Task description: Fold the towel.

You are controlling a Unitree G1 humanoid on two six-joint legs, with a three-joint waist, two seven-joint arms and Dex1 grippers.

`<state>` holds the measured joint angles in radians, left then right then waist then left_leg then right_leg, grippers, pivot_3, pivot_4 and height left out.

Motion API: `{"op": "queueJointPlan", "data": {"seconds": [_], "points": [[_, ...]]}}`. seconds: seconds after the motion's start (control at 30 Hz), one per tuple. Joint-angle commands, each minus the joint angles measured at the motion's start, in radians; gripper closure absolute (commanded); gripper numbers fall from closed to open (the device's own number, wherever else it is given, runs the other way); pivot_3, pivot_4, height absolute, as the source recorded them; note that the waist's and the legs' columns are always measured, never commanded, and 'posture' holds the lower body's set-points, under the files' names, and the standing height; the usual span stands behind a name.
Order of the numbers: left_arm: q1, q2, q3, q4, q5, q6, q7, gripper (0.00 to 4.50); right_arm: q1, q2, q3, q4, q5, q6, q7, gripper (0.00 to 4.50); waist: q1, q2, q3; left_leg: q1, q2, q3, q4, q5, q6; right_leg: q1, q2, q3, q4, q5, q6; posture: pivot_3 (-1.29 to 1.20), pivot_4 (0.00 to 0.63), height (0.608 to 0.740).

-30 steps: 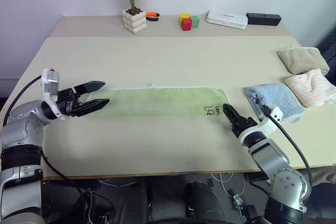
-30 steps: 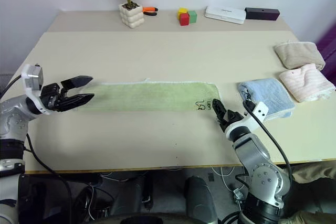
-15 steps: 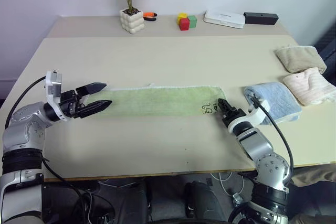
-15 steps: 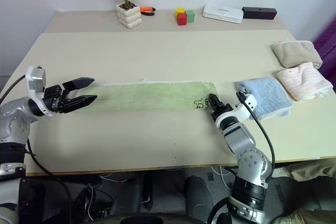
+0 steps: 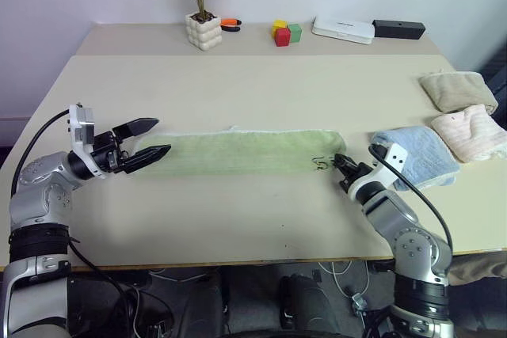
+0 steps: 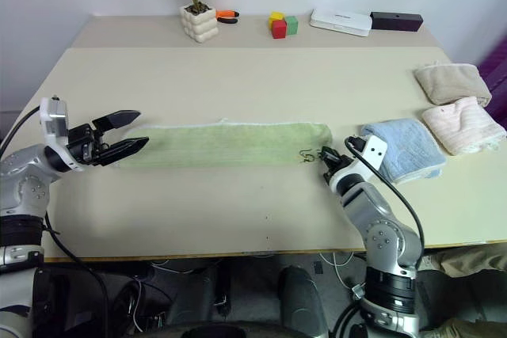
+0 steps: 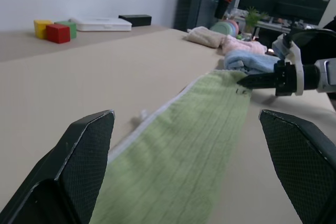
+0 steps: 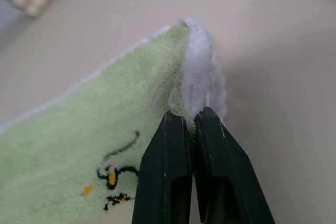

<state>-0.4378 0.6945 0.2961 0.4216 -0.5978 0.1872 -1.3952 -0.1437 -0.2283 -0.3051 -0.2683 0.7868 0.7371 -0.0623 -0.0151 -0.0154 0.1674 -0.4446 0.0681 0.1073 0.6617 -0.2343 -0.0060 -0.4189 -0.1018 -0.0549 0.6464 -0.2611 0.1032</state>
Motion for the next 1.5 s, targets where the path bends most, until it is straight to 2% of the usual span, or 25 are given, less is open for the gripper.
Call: {"op": "queueJointPlan", "data": {"seconds": [0.03,0.13,0.43,0.63,1.03,1.3,1.5], "points": [[-0.027,0.006,0.008,0.005,0.003,-0.025,-0.014,0.00,-0.009,-0.098,0.019,-0.077,-0.048,-0.004,0.079,4.46,0.000,0.000,0.000,0.000,0.000,0.000,0.000,0.000,0.000,0.000,0.000,0.000,0.000,0.000,0.000,0.00,0.150,0.735],[-0.033,0.002,0.001,0.011,0.004,-0.031,-0.016,0.00,-0.029,-0.189,0.114,-0.108,-0.134,-0.016,0.152,4.46,0.000,0.000,0.000,0.000,0.000,0.000,0.000,0.000,0.000,0.000,0.000,0.000,0.000,0.000,0.000,0.00,0.150,0.735],[-0.020,0.004,0.007,-0.001,0.001,-0.035,-0.014,0.00,-0.161,-0.290,0.345,-0.186,-0.297,-0.020,0.307,4.46,0.002,0.000,0.000,-0.001,0.000,0.000,0.000,0.000,0.000,-0.001,0.000,0.000,0.000,0.000,0.000,0.00,0.150,0.735],[-0.001,-0.001,0.009,-0.039,-0.006,-0.029,-0.003,0.00,-0.241,-0.248,0.551,-0.201,-0.381,-0.021,0.398,4.46,0.002,0.000,0.000,-0.001,0.000,0.000,0.000,0.000,0.000,-0.002,0.000,0.000,0.000,0.000,0.000,0.00,0.150,0.735],[0.100,0.037,0.031,-0.156,-0.036,0.038,-0.003,0.00,-0.329,-0.092,0.668,-0.013,-0.518,-0.093,0.466,4.46,0.002,0.000,0.000,-0.002,0.000,0.001,0.001,0.000,0.000,-0.002,0.000,0.000,0.001,0.000,0.000,0.00,0.150,0.735],[0.131,0.039,0.041,-0.188,-0.040,0.044,0.011,0.00,-0.334,-0.095,0.752,0.010,-0.602,-0.129,0.558,4.46,0.001,0.000,0.000,-0.002,0.000,0.001,0.001,0.000,0.000,-0.003,0.000,0.000,0.001,0.000,0.000,0.00,0.150,0.735],[0.134,0.034,0.038,-0.192,-0.037,0.042,0.017,0.00,-0.345,-0.053,0.745,0.052,-0.652,-0.166,0.550,4.46,0.001,0.000,0.000,-0.002,0.000,0.001,0.001,0.000,0.000,-0.003,0.000,0.000,0.001,0.000,0.000,0.00,0.150,0.735]]}}
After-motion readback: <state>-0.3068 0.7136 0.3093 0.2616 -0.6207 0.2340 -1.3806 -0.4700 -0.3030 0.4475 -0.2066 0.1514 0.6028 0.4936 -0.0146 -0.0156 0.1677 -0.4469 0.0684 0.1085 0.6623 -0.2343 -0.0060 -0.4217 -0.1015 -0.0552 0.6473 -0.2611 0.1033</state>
